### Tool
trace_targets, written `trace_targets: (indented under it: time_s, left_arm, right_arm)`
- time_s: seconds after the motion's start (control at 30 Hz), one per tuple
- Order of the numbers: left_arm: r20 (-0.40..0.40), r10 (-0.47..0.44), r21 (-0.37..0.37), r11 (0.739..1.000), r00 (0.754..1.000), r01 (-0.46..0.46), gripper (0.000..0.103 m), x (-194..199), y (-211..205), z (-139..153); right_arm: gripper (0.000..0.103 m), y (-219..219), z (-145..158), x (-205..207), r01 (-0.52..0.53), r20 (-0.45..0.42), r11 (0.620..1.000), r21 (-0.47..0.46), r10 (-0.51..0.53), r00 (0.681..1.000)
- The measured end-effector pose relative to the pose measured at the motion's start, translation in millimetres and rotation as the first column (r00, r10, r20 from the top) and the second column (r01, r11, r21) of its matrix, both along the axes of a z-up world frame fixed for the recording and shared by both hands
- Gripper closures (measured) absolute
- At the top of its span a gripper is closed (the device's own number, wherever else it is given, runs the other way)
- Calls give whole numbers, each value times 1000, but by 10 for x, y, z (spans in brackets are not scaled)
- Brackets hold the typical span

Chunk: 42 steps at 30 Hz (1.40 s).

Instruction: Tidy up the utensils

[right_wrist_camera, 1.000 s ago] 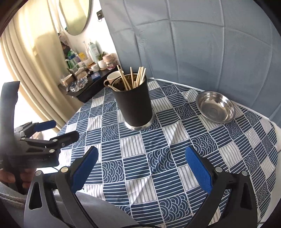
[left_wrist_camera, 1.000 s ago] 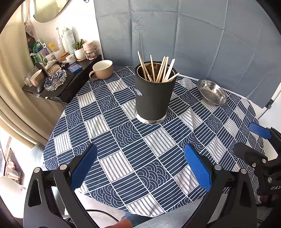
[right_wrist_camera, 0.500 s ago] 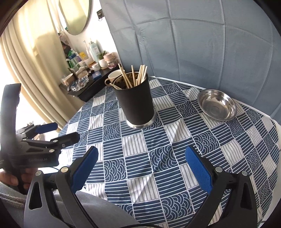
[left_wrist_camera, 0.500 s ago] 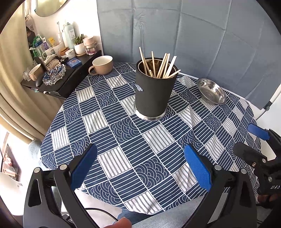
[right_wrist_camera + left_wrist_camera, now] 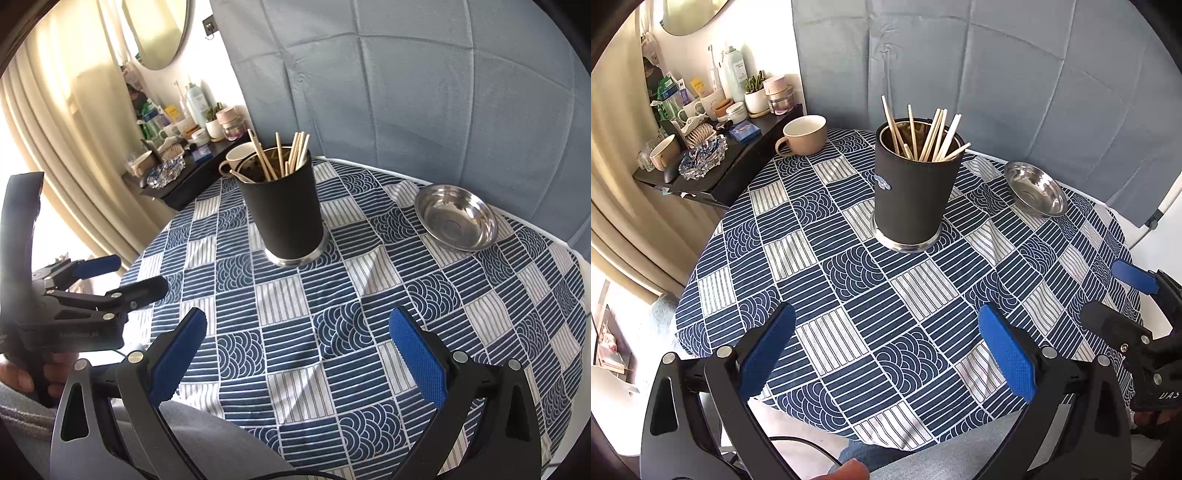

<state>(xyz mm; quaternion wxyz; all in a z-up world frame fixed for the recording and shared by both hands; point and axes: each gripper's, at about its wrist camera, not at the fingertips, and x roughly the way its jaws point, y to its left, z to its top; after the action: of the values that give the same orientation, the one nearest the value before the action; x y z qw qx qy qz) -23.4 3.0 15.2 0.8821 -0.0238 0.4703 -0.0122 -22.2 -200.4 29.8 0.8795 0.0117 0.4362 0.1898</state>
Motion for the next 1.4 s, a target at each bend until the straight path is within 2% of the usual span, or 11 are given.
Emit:
trace_targets:
  time_s: [1.4]
  left_arm:
    - [-5, -19, 27, 999, 1000, 20, 6, -5, -53, -2]
  right_arm:
    - [8, -13, -16, -9, 12, -16, 1000, -11, -12, 1000]
